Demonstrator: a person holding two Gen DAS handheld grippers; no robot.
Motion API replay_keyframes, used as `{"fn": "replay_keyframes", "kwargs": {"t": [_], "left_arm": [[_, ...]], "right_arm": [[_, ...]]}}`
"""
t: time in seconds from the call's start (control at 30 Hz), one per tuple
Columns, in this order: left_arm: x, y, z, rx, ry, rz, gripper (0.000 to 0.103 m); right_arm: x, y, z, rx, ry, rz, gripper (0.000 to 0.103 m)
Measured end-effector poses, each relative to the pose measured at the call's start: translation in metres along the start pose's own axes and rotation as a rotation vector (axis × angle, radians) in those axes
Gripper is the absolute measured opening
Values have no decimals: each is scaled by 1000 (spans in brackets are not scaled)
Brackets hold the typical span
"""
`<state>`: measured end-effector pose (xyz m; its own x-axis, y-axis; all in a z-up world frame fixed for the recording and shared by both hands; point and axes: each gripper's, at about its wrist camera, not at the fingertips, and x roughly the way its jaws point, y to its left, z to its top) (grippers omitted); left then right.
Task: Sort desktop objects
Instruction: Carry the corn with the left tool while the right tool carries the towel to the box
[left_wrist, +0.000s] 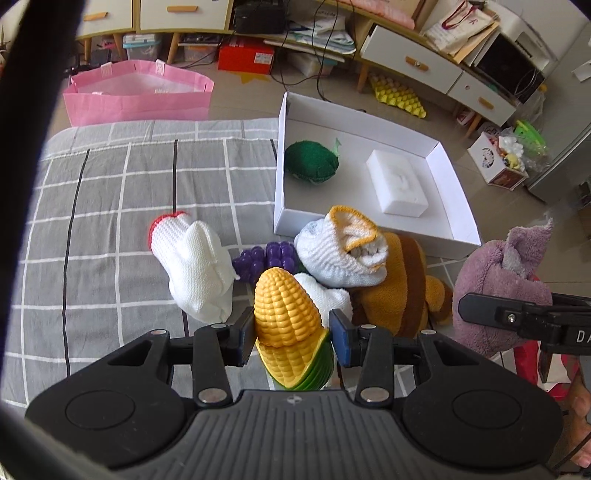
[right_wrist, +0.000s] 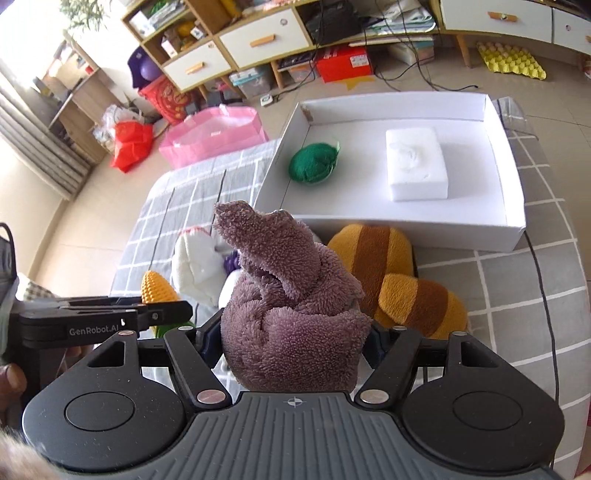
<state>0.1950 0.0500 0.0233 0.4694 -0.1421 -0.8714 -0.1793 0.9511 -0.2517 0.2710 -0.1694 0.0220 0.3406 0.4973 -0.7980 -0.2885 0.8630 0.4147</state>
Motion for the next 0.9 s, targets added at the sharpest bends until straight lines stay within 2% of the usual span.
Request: {"fn": "replay_keyframes", "kwargs": {"t": [0.1, 0.27, 0.37, 0.53, 0.7, 0.9], "left_arm": [[3, -6, 22, 5, -18, -9, 39], [26, -27, 66, 30, -27, -23, 39], [47, -43, 94, 58, -27, -17, 39], [78, -70, 134, 115, -29, -13, 39], [119, -81, 154, 139, 10, -5, 39], [164, -93, 154, 164, 77, -2, 39]], "right_arm": [[-4, -8, 16, 19, -60, -32, 75], [7, -29, 49, 68, -112, -75, 75], [20, -45, 69, 108, -127, -71, 75], [49, -69, 96, 113, -125, -125, 75], [61, -87, 114, 104, -149, -154, 75], [72, -118, 119, 139, -147, -226, 76]]}}
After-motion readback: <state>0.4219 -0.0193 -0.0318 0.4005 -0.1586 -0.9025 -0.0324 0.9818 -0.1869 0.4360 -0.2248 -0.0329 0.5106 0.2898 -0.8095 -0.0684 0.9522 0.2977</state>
